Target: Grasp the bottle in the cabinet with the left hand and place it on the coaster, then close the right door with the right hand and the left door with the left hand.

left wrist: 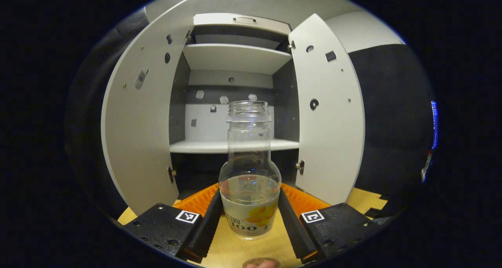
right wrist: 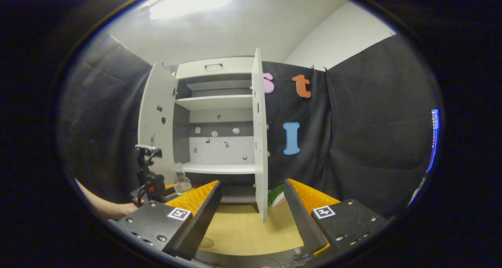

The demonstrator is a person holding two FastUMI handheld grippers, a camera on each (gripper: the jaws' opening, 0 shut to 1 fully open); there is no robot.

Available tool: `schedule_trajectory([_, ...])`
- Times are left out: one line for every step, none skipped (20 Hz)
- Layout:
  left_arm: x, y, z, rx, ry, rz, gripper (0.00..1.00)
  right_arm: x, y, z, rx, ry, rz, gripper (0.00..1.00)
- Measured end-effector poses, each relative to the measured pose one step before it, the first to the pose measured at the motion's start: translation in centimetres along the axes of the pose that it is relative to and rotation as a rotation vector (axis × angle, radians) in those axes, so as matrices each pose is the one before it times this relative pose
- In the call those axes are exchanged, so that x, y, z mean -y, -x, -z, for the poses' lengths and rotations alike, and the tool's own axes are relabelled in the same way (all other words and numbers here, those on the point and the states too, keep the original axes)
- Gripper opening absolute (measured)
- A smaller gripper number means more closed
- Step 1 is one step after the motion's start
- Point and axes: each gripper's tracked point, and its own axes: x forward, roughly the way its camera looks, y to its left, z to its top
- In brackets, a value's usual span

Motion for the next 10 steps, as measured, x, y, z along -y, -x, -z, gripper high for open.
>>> schedule_trajectory([0.184, 0.525, 1.742, -0.01822, 0.00213, 0.01151, 0.8, 0.219, -0.058, -0.049, 0.00669, 0.0033, -0.00479, 0.97])
schedule_trajectory([0.178, 0.367, 1.471, -0.00835, -0.00377, 0.01079, 0.8, -0.037, -0.139, 0.015, 0.00503, 0.00099, -0.00796, 0.97])
schedule_trajectory([0.066, 0.344, 1.298, -0.00342, -0.00512, 0.01157, 0.8, -0.055, -0.248, 0.12, 0.00191, 0.00191, -0.00796, 0.96])
schedule_trajectory([-0.06, 0.376, 1.358, -0.0047, -0.00103, 0.00208, 0.8, -0.071, -0.146, 0.132, -0.00149, 0.00375, -0.00651, 0.97])
schedule_trajectory([0.043, 0.247, 1.042, 0.00382, 0.00535, 0.008, 0.8, -0.098, -0.018, 0.352, -0.00146, 0.00601, -0.00727, 0.98])
schedule_trajectory([0.196, 0.167, 1.457, -0.01262, 0.00482, 0.01061, 0.8, -0.234, -0.05, 0.214, -0.00062, 0.00605, -0.00994, 0.97])
schedule_trajectory([0.105, 0.129, 1.577, -0.01855, 0.00585, 0.00938, 0.8, -0.245, -0.001, 0.489, -0.00652, 0.00134, -0.00725, 0.97])
schedule_trajectory([-0.02, 0.009, 1.484, -0.01694, 0.00431, 0.00614, 0.8, -0.181, 0.049, 0.452, -0.00642, -0.00098, -0.00413, 0.96])
schedule_trajectory([0.287, -0.031, 1.279, -0.01468, 0.01302, 0.01217, 0.8, -0.291, 0.014, 0.568, -0.01023, -0.00454, -0.00877, 0.97])
schedule_trajectory([0.116, -0.003, 1.333, -0.01695, -0.00196, 0.00034, 0.8, -0.385, 0.094, 0.552, -0.01255, -0.00365, -0.01056, 0.96])
